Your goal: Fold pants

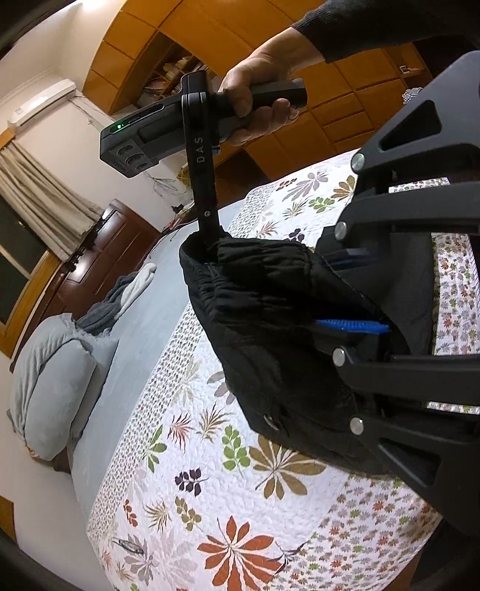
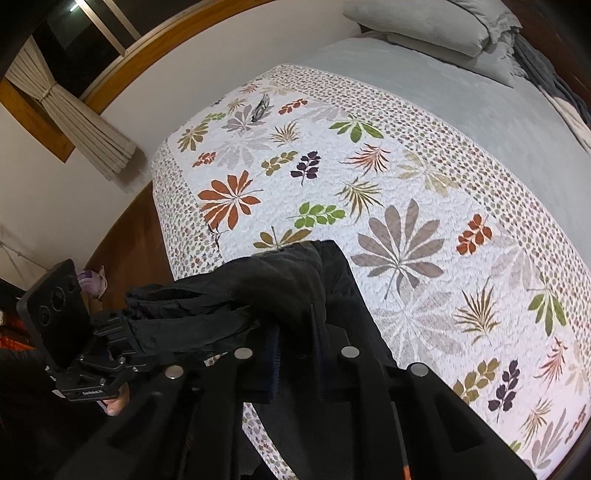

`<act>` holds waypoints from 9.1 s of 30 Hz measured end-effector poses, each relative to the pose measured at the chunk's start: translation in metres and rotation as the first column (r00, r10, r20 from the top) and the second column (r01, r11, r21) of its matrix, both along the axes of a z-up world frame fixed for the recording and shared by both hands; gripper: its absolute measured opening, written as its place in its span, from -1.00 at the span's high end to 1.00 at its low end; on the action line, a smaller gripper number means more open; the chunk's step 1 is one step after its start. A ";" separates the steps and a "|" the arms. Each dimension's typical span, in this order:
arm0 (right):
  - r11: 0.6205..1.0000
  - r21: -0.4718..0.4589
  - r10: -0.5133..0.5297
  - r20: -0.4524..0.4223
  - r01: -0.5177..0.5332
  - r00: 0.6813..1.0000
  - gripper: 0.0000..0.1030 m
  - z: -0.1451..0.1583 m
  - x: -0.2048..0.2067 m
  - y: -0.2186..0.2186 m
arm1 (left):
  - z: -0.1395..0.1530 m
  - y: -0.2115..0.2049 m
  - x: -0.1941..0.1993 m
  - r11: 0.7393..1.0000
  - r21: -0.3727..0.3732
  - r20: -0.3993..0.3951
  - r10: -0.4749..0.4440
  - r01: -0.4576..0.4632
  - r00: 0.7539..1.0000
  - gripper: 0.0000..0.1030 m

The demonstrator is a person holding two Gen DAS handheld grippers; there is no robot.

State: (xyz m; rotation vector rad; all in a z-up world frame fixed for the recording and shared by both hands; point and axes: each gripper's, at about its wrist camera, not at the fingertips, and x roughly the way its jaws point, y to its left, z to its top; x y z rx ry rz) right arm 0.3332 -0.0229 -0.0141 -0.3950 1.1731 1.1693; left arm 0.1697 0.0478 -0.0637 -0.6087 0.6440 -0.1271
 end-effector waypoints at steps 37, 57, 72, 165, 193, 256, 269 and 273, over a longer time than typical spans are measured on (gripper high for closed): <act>0.984 0.011 -0.176 -0.112 0.178 0.978 0.84 -0.096 0.019 -0.177 | -0.063 -0.147 0.050 0.965 0.039 -0.135 -0.253 0.260 0.958 0.62; 0.820 0.150 -0.468 -0.379 0.552 0.798 0.02 -0.199 0.002 -0.298 | -0.122 -0.183 0.064 0.925 0.133 -0.229 -0.320 0.355 0.919 0.53; 0.532 0.369 -0.294 -0.763 0.762 0.575 -0.90 -0.246 -0.055 -0.286 | -0.091 -0.150 0.004 0.877 0.191 -0.062 -0.437 0.441 0.897 -0.75; 0.590 0.216 -0.489 -0.671 0.778 0.557 -0.94 -0.267 -0.069 -0.334 | -0.162 0.068 0.149 0.874 -0.176 -0.347 -0.486 0.453 0.802 -0.82; 0.670 0.315 -0.334 -0.681 0.672 0.652 0.03 -0.274 -0.052 -0.288 | -0.196 0.038 0.151 0.802 -0.399 -0.335 -0.578 0.443 0.744 0.26; 0.555 0.356 -0.694 -0.299 0.752 0.655 -0.94 -0.176 -0.058 -0.221 | -0.075 0.221 0.092 0.986 0.163 -0.157 -0.005 0.031 0.988 -0.94; 0.578 0.308 -0.813 0.131 0.756 0.568 -0.93 -0.090 -0.275 -0.190 | 0.009 0.089 -0.078 0.883 0.466 -0.076 0.106 -0.059 0.991 -0.94; 0.574 0.347 -0.816 0.163 0.742 0.555 -0.93 -0.069 -0.315 -0.189 | 0.027 0.068 -0.127 0.863 0.498 -0.051 0.133 -0.090 0.990 -0.94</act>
